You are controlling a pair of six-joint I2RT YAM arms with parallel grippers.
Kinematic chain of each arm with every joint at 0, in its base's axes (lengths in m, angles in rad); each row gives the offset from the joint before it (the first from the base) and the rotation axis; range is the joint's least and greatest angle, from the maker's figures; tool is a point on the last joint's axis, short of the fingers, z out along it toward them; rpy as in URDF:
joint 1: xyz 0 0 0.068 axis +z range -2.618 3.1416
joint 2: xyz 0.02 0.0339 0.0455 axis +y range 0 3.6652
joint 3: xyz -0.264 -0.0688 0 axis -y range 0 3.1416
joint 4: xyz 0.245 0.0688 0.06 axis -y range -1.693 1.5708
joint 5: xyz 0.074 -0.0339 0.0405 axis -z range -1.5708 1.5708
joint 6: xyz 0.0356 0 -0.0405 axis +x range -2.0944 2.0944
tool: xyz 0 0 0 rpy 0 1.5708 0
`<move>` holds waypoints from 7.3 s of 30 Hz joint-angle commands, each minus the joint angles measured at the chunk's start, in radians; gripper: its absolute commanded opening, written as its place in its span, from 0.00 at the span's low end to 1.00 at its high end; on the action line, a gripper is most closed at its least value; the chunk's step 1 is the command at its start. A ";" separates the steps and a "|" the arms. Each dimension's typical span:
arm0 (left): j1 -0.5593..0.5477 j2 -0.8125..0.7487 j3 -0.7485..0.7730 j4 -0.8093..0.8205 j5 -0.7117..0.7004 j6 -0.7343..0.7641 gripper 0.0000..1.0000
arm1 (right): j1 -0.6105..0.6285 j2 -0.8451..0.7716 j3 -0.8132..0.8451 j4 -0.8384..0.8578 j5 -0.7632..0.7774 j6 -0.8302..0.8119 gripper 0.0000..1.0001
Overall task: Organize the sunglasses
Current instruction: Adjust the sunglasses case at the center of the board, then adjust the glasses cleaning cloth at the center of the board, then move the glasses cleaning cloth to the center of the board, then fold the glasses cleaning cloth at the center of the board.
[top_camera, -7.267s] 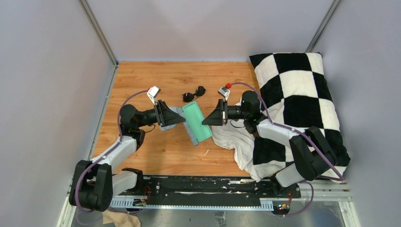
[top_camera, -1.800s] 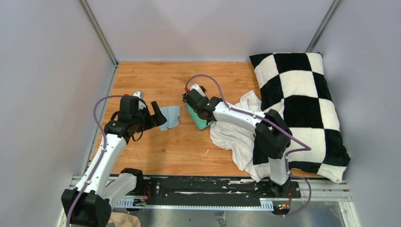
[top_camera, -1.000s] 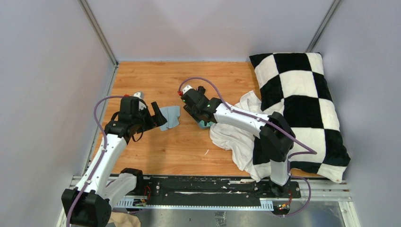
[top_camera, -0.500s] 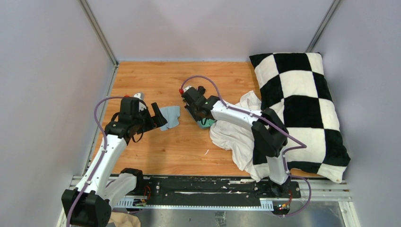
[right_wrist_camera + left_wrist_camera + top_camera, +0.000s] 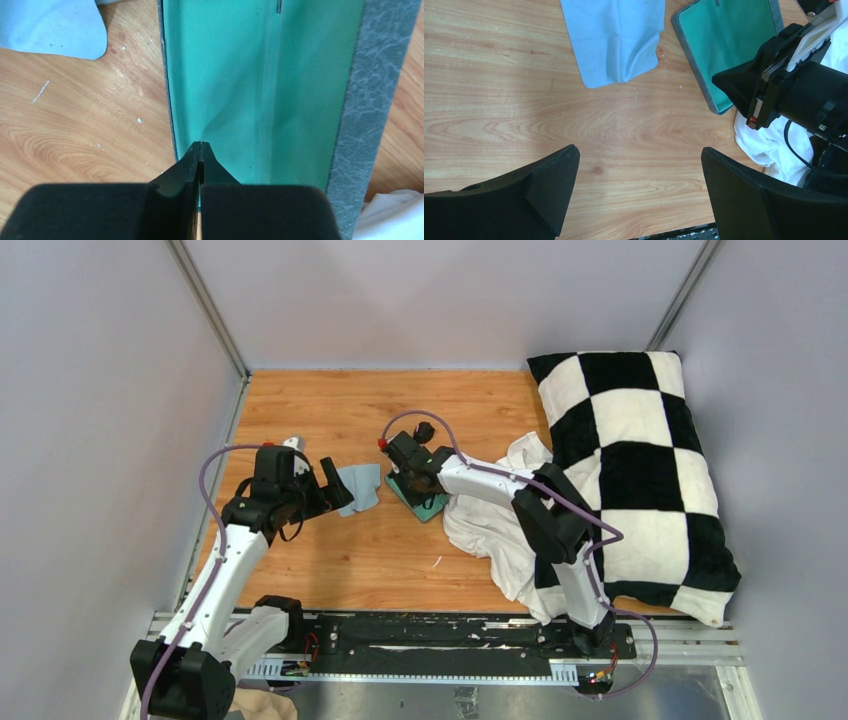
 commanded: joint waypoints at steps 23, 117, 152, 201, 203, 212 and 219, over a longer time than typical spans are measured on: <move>0.004 0.150 0.015 0.080 -0.217 -0.036 0.93 | 0.084 -0.475 -0.172 0.001 0.247 0.073 0.23; -0.297 0.676 -0.028 0.427 -0.026 -0.238 0.52 | 0.130 -0.704 -0.617 0.039 0.160 0.330 0.40; -0.317 0.180 -0.297 0.215 -0.272 -0.524 0.47 | 0.130 -0.643 -0.575 0.081 0.089 0.305 0.39; -0.320 0.077 -0.333 0.074 -0.417 -0.408 0.00 | 0.173 -0.368 -0.493 0.257 -0.016 0.654 0.33; -0.320 0.079 -0.337 0.083 -0.408 -0.408 0.00 | 0.177 -0.313 -0.455 0.261 -0.020 0.675 0.30; -0.320 0.092 -0.344 0.094 -0.393 -0.402 0.00 | 0.184 -0.168 -0.354 0.205 0.023 0.720 0.32; -0.320 0.070 -0.349 0.096 -0.395 -0.403 0.00 | 0.184 -0.102 -0.313 0.185 0.028 0.717 0.34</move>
